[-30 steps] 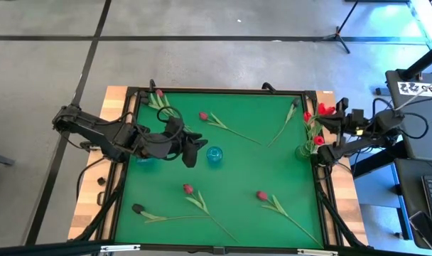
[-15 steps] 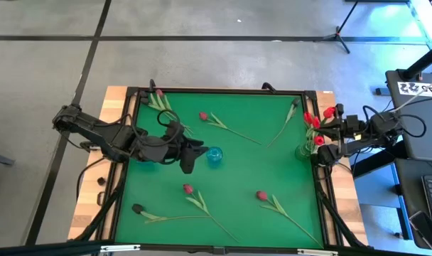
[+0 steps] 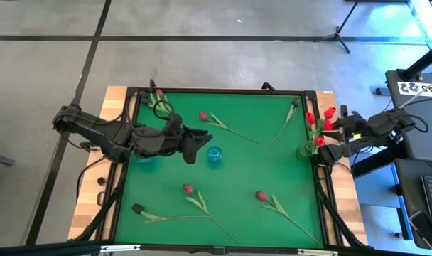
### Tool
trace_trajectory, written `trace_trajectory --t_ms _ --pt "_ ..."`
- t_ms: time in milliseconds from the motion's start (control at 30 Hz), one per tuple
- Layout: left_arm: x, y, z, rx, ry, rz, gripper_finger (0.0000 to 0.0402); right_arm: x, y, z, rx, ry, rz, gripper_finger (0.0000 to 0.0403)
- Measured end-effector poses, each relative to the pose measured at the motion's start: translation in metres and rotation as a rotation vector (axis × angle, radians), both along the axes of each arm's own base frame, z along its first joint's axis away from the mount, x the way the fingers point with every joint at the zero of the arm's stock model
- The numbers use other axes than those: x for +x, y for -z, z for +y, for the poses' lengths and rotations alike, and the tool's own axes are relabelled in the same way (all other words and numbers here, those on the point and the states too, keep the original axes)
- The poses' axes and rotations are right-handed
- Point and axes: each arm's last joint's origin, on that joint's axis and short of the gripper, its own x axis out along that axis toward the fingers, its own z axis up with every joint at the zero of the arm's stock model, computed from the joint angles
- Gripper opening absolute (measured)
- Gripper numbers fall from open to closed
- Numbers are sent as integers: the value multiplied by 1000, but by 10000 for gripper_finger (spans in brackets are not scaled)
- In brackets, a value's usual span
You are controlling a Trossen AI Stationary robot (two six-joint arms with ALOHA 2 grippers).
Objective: Sort flowers into vase by color
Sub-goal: Put the pink flower into the green flower vase, then put the black flower into the right blue flower vase
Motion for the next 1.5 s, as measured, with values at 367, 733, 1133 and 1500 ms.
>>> trace_trajectory --t_ms 367,733,1133,1500 --pt "5 -2 23 27 -81 -6 179 4 -33 2 -12 11 168 224" --pt "21 19 72 16 -117 148 179 3 -124 2 55 11 72 313" --pt "12 60 153 -36 -204 543 179 8 -189 -2 153 225 -282 321" --pt "-41 132 211 -267 -412 818 179 64 -202 15 77 350 -251 321"
